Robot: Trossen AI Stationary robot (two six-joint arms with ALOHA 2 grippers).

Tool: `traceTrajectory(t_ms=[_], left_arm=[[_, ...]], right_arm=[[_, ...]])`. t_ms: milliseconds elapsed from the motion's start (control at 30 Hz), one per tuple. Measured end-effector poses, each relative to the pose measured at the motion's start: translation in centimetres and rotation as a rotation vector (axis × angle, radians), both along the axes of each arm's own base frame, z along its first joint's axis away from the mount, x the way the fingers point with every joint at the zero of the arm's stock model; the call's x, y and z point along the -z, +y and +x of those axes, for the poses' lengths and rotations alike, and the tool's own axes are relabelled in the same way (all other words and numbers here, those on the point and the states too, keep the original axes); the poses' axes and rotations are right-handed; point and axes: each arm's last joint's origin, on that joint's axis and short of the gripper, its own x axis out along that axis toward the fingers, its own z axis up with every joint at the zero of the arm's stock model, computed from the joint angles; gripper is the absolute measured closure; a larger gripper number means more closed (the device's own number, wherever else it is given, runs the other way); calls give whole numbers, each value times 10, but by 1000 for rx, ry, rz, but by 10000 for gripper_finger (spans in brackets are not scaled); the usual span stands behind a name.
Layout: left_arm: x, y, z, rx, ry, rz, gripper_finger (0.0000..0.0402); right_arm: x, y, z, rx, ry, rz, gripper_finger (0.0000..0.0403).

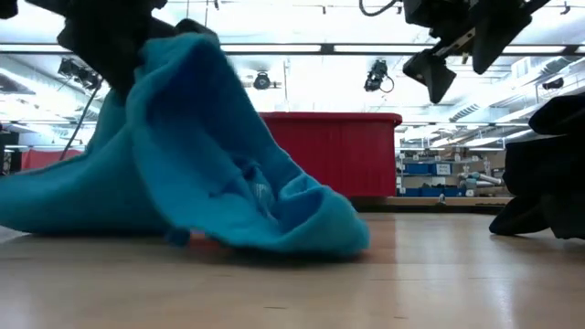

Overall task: Fold laundry
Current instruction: Fold the blue shorts

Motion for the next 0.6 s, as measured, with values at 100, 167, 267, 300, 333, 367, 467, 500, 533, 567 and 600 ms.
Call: traceTrajectory(t_ms=[100,167,267,300,333,367,467,500,533,567,600], left_arm=[[-1,1,1,-36,1,-15,390],[-1,1,1,-57,4,-25,390],[-1,1,1,-80,5,-37,390],[-1,1,1,-82,6,-38,390],[-1,1,1,-83,5,-38,390],[-1,1,1,-84,5,-39,390],[-1,1,1,-101,7,-47,390],[-1,1,1,-119,8,-56,390],[-1,1,1,-138,9,-65,390],[-1,1,1,-159,11,-74,390],[-1,1,1,-178,13,-83,390]], right_arm=[[-1,-3,-7,10,43,-23,86],[-1,-6,-15,8,86,-28,86],[-1,-11,-24,25,101,-38,86],[0,-13,-26,34,101,-38,86],[-1,-15,-27,42,92,-34,86],[-1,-16,-28,50,79,-27,86],[-6,-17,-24,97,10,24,86],[-8,-16,-21,108,-25,42,86],[-10,-15,-18,113,-59,52,86],[-11,-13,-15,110,-86,53,86],[-12,-11,-13,105,-105,46,86]])
